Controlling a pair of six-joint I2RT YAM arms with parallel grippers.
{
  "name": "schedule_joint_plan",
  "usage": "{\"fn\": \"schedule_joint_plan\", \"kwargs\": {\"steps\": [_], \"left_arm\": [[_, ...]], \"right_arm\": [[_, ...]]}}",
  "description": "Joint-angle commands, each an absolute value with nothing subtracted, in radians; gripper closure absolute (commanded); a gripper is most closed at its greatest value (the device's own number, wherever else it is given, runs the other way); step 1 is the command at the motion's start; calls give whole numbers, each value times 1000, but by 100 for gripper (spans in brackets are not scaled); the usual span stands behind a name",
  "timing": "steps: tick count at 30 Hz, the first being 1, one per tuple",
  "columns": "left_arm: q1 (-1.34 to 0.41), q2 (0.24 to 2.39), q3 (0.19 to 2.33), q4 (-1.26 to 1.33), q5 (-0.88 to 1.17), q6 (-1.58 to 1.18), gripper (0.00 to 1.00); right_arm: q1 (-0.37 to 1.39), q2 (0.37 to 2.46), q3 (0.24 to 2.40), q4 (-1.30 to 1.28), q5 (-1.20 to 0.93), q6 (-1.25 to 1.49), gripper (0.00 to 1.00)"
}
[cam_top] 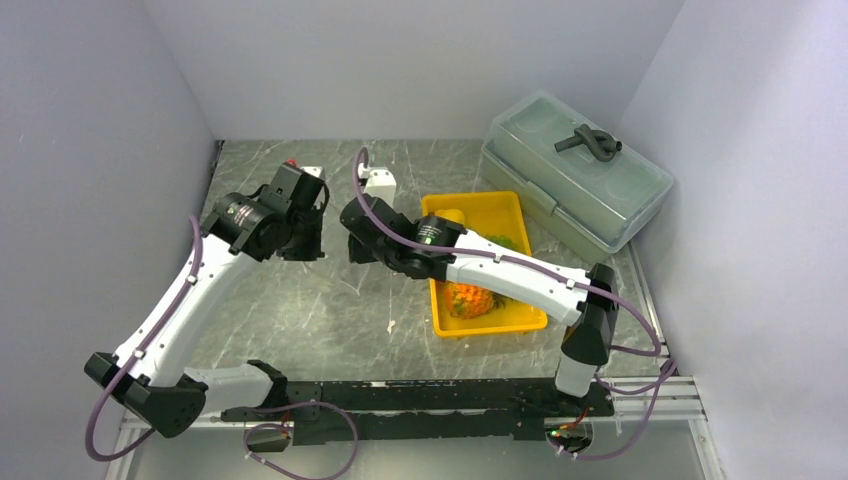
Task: Place the food in the zip-top bag and seal the zipper
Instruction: Open the zipper of the food storage bag.
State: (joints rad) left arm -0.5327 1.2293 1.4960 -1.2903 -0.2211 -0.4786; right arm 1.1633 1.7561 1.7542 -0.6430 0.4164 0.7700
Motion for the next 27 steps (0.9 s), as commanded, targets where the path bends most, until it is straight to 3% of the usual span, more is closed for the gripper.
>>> {"fn": "schedule_joint_plan", "kwargs": {"steps": [1, 19, 27], "left_arm": [[-549, 1186, 1474, -1278, -195, -460, 100], [-594, 1193, 1458, -1277, -233, -462, 100], [-595, 1193, 1472, -1269, -197, -463, 100]], "right_arm": [[1135, 1773, 1815, -637, 454, 776, 100], [1115, 1823, 1857, -559, 255, 820, 100], [1110, 1849, 1843, -548, 305, 840, 100]]}}
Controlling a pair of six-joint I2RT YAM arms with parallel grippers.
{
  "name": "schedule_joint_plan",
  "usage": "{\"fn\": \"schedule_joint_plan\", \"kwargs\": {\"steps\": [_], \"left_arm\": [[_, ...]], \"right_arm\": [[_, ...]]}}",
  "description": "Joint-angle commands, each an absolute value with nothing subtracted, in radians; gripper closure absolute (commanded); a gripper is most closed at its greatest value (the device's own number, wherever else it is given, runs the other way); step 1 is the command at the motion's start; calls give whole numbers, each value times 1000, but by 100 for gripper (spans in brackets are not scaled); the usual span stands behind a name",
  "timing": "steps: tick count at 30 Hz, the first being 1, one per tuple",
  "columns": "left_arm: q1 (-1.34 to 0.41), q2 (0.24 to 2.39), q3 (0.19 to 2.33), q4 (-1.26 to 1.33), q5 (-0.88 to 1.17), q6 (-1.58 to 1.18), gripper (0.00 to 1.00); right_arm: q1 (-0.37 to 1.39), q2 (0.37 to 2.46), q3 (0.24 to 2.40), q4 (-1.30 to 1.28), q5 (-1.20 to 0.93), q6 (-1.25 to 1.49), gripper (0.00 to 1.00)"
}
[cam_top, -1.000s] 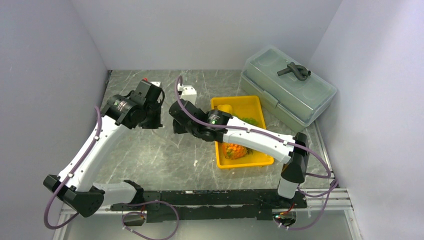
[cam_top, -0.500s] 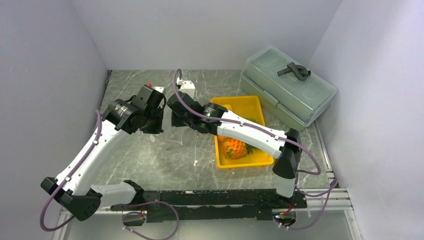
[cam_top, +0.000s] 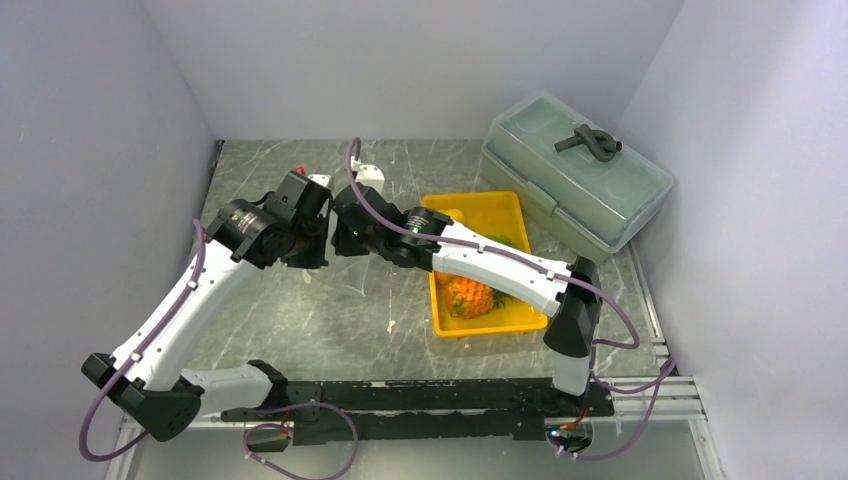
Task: Place the food in the zip-top bag and seal the zipper
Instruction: Open the zipper of the food storage bag.
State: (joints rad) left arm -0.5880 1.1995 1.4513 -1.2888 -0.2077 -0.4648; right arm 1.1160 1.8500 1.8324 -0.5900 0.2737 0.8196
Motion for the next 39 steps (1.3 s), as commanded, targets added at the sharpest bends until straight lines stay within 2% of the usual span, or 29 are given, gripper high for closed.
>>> {"fn": "schedule_joint_plan", "kwargs": {"steps": [1, 17, 39], "left_arm": [[-596, 1191, 1474, -1270, -187, -460, 100], [-596, 1147, 1496, -1336, -172, -460, 100], [-595, 1134, 1574, -1444, -360, -451, 100]], "right_arm": [[1108, 1849, 1836, -547, 323, 844, 100], [1095, 1761, 1666, -627, 716, 940, 100], [1072, 1660, 1514, -634, 724, 985, 100]]}}
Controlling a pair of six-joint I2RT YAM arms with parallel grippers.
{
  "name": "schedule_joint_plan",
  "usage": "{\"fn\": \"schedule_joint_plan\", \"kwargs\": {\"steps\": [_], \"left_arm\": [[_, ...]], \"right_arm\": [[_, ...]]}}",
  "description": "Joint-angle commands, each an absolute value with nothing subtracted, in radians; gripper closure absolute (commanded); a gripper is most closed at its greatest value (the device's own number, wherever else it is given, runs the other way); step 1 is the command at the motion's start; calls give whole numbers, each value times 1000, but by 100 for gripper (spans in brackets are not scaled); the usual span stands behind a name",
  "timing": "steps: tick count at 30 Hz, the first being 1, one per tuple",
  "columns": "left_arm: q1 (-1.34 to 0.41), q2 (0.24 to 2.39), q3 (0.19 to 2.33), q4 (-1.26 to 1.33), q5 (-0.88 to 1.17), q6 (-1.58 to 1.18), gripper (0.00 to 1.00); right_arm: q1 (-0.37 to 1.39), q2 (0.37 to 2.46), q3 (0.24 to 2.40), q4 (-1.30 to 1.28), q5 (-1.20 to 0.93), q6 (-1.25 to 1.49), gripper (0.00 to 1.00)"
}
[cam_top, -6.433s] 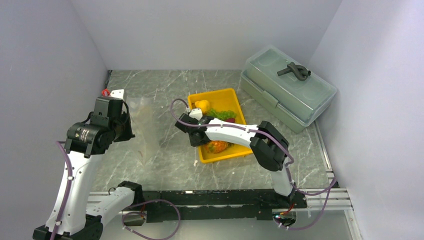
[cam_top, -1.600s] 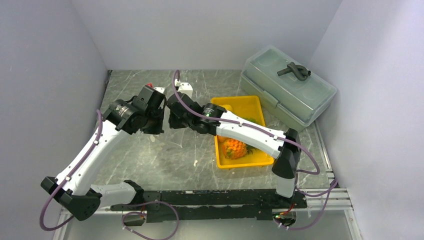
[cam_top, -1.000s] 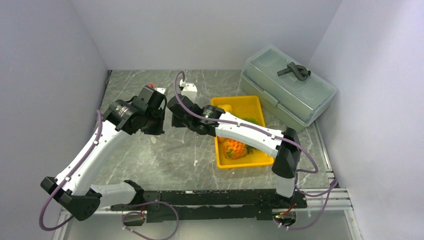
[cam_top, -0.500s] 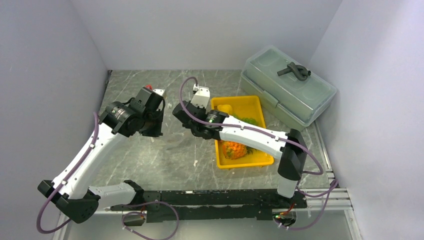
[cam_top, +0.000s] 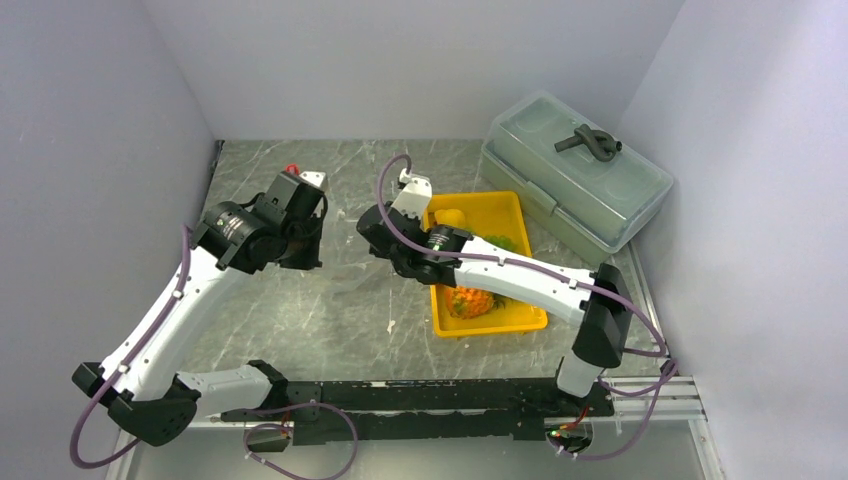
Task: Place the food in the zip-top bag and seal the zipper
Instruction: Open the zipper of the food storage bag.
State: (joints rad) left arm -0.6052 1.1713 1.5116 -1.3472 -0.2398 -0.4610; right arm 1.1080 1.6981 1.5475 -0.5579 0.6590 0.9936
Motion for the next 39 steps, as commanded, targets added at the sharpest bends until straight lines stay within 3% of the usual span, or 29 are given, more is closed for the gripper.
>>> {"fn": "schedule_joint_plan", "kwargs": {"steps": [1, 6, 11, 15, 28, 39], "left_arm": [[-596, 1137, 1575, -1440, -359, -451, 100], [-596, 1153, 1568, -1419, -353, -455, 100], [-596, 1155, 1542, -1388, -358, -459, 100], [-596, 1165, 1526, -1381, -361, -459, 100], [-596, 1182, 1504, -1364, -378, -459, 100], [-596, 1207, 1507, -1358, -372, -459, 100]], "right_arm": [[1072, 1658, 1513, -626, 716, 979, 100], [1072, 1644, 1525, -587, 652, 935, 100], [1072, 1618, 1533, -540, 598, 882, 89], [1071, 1600, 1540, -499, 533, 840, 75], [1072, 1534, 1578, -476, 394, 777, 66], [1073, 1428, 1471, -369, 280, 668, 49]]}}
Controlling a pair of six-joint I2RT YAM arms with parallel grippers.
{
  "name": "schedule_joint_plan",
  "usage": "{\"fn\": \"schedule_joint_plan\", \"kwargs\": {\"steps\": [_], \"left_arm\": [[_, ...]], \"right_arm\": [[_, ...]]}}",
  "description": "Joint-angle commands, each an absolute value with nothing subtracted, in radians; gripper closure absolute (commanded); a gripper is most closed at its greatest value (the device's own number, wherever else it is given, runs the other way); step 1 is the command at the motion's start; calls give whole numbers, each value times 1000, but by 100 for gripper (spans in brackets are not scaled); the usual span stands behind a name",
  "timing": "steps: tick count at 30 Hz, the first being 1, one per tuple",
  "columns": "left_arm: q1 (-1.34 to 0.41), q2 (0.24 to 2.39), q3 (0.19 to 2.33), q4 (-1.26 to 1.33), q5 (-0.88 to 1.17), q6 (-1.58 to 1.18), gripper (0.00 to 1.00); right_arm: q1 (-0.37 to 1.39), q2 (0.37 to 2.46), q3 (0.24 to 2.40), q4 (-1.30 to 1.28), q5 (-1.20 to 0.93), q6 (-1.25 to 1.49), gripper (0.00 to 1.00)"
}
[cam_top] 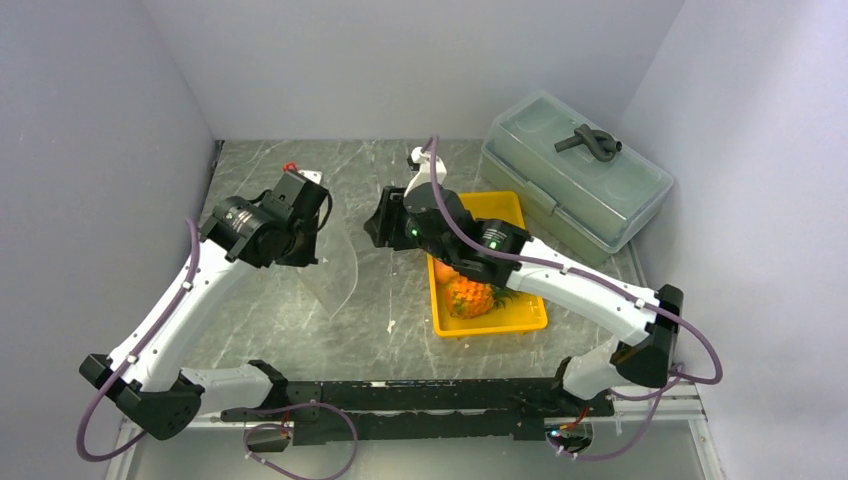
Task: Place the food in the zip-top bag and seal the zipper
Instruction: Open the zipper of the food storage bag.
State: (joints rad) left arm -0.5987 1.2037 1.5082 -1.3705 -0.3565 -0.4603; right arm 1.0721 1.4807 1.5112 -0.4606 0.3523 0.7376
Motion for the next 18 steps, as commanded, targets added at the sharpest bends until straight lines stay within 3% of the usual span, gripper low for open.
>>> {"fn": "schedule_joint_plan", "kwargs": {"steps": [1, 18], "left_arm": [[-595, 1209, 1507, -1358, -372, -459, 100], [-595, 1217, 1505, -1353, -364, -462, 100]], "right_arm": [[1074, 1420, 1461, -357, 262, 659, 48], [1136, 1500, 1543, -371, 197, 589, 43]]}}
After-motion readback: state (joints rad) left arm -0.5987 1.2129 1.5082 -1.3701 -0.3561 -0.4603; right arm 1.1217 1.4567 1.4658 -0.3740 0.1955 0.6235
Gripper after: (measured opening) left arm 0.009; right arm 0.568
